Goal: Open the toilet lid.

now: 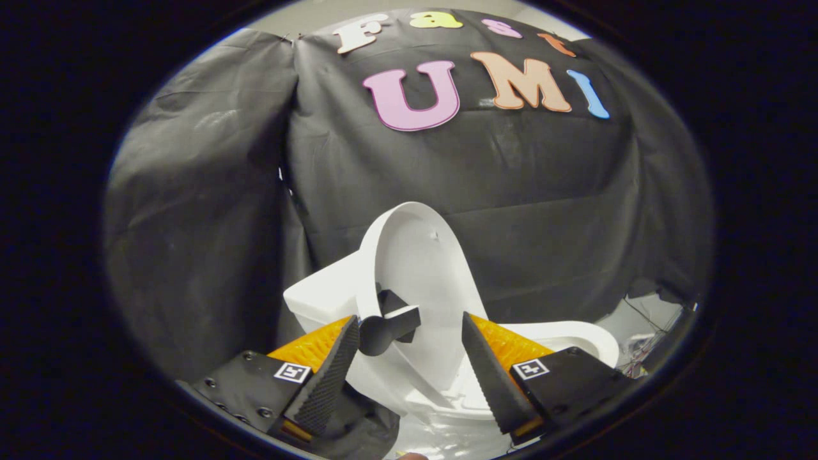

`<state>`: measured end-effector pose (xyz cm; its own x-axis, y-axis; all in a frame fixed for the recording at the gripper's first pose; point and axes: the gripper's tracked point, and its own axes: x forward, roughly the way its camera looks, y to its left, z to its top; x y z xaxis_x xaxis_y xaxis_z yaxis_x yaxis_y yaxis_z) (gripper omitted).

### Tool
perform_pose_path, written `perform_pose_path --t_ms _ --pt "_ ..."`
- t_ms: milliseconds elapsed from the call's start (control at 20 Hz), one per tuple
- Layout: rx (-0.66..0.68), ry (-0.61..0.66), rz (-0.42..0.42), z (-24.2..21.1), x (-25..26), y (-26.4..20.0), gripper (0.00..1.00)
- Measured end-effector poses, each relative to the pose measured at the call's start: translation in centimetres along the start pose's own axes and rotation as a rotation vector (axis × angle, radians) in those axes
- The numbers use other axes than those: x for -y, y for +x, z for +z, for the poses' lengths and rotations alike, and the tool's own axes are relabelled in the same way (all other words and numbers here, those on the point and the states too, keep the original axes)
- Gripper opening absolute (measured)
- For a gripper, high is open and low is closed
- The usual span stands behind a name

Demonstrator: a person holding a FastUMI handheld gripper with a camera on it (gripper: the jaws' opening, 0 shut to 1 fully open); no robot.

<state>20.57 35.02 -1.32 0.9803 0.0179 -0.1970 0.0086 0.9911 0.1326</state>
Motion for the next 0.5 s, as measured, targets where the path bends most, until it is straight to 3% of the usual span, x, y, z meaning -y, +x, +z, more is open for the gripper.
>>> perform_pose_path --t_ms 500 --pt "0.014 -0.058 -0.039 0.8 5.9 -4.0 0.99"
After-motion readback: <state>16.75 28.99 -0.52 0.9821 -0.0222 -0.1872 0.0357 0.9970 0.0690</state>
